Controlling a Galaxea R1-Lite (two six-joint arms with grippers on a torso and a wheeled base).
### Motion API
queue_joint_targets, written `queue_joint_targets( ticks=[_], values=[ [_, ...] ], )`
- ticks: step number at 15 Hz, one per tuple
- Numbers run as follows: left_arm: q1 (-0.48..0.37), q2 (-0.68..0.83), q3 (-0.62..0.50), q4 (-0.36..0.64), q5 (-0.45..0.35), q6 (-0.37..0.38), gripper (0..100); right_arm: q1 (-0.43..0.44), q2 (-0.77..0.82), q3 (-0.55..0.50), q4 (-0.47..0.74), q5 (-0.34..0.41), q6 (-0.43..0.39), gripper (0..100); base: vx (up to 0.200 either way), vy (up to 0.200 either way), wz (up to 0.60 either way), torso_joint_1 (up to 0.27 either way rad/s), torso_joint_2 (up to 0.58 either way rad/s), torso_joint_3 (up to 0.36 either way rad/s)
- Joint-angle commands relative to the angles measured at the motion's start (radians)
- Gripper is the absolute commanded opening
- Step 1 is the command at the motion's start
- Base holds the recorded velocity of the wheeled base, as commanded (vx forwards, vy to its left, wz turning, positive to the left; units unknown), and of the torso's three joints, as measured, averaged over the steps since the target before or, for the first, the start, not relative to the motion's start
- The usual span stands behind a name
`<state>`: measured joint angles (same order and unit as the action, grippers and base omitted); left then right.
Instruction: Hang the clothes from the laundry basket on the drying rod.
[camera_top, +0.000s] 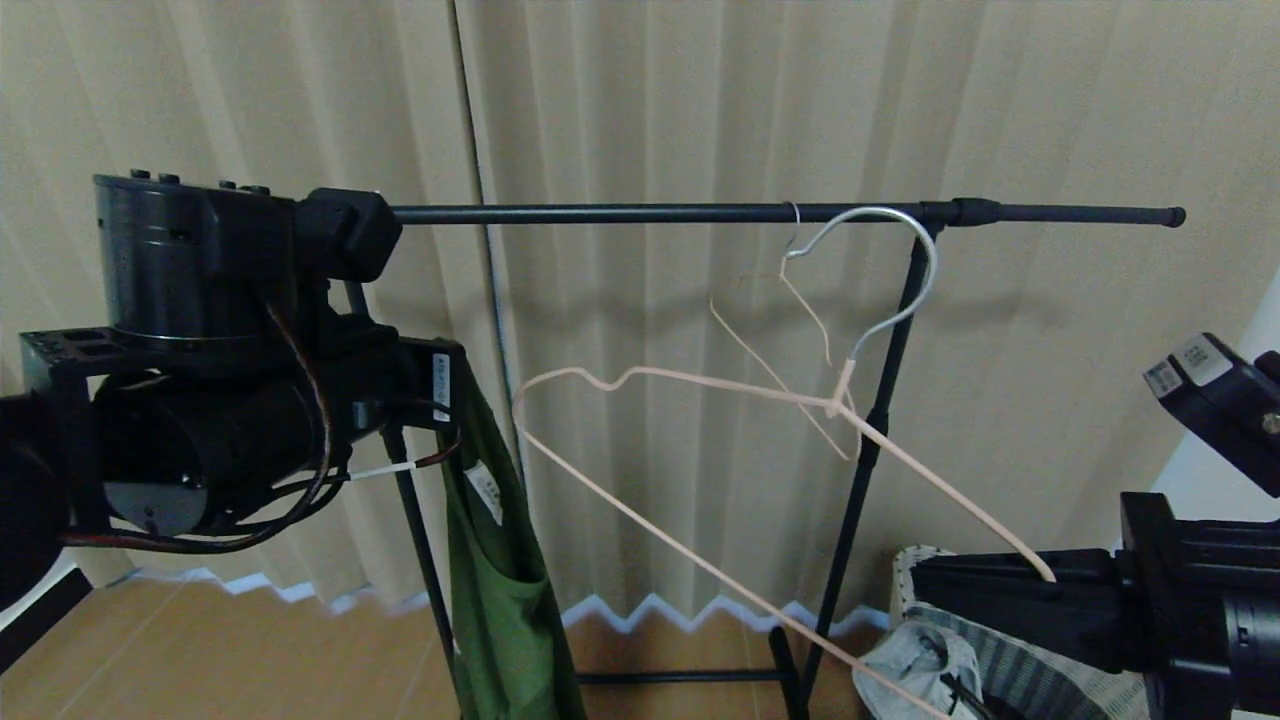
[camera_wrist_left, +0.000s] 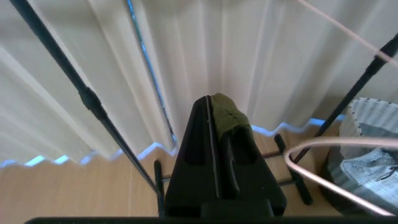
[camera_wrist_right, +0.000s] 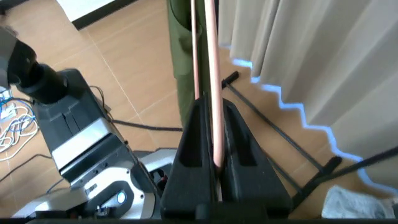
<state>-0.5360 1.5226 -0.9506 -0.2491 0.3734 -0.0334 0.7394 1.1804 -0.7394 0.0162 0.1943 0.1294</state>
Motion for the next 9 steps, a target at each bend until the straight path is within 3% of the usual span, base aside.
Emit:
queue_joint_targets(
  ticks=[1, 9],
  values=[
    [0.004, 0.007, -0.005, 0.016, 0.030, 0.001, 0, 0.029, 0.053, -0.023, -0.012, 0.001, -0.001, 0, 0.000, 0.000, 0.00, 0.000, 0.00, 0.000],
    [0.017, 0.027, -0.043, 0.013, 0.044, -0.002, 0, 0.086, 0.133, -0.021, -0.085, -0.001, 0.036, 0, 0.000, 0.000, 0.00, 0.000, 0.00, 0.000]
  ],
)
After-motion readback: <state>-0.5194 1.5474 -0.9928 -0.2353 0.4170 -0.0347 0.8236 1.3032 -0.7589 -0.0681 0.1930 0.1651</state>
